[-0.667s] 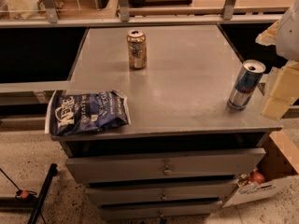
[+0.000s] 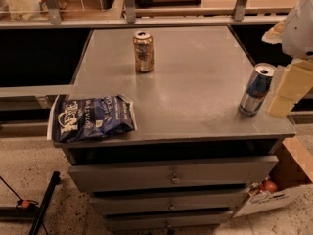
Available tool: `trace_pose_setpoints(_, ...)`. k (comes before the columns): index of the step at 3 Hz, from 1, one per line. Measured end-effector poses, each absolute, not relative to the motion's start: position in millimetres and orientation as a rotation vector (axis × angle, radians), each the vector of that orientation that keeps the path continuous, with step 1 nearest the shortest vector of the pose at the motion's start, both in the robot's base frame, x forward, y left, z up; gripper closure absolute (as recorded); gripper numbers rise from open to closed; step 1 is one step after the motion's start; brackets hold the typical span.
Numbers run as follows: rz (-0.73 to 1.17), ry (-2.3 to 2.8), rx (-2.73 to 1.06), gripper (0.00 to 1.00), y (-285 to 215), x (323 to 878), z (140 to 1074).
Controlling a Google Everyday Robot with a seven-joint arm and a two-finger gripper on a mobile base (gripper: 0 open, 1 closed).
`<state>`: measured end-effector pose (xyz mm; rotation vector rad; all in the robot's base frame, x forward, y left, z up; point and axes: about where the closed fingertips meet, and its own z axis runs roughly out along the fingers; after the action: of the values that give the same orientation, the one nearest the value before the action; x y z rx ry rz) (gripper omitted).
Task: Move orange can near blue chip bag
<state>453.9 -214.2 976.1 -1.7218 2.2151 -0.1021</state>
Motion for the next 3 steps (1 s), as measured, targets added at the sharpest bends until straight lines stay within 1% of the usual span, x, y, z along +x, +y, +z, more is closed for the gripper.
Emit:
trace_pose_setpoints(1,-0.098,2.174,-1.706,0.0,-205,495,980)
trace_pose_setpoints(3,-0.011,2.014,-1.597,0.0,-159,601,974)
